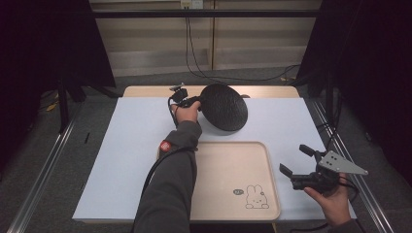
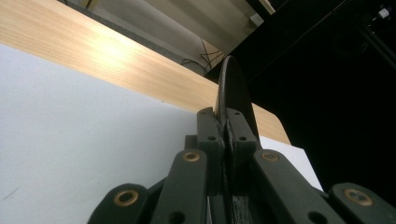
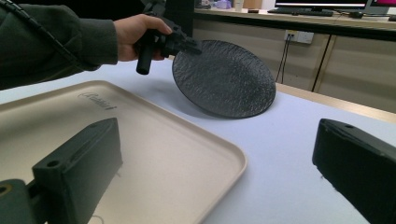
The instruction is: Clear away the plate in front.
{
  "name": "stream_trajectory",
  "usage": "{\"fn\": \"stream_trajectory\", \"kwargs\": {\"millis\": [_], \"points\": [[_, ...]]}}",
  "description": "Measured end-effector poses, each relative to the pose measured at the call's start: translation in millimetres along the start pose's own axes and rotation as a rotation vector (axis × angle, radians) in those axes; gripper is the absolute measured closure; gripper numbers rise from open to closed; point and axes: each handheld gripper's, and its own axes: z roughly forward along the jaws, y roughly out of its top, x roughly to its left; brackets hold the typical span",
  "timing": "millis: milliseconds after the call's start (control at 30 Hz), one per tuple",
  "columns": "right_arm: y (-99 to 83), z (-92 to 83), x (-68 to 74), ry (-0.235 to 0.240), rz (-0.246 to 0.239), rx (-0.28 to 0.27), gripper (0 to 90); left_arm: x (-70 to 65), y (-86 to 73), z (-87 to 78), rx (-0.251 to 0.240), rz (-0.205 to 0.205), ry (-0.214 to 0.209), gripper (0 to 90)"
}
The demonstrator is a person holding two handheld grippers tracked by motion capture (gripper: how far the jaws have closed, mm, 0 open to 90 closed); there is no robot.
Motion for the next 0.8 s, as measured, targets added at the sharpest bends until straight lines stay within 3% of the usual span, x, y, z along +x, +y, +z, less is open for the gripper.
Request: {"fn": "stream_trajectory", "kwargs": {"millis": [167,333,533,800], "points": [[-0.7,-0.3,1.0,0.008,-0.006,0.0,0.0,-1.8,6.2,-4.9,0.015,-0.001,0.015,86.6],[-2.1,0.3,1.6,0.021,-0.022,0.004,0.0,-6.8,16.1,-13.5,0.014,0.037,0.016,85.6],[-2.8,0.0,-0.7,0.033,-0.01,-0.003,0.0,-11.4,26.0,-25.5,0.016,0.05,0.026,85.7],[-2.9,0.5,-1.8,0.016,-0.018,-0.006,0.0,-16.1,35.6,-40.4,0.014,0.058,0.02,85.6]]}}
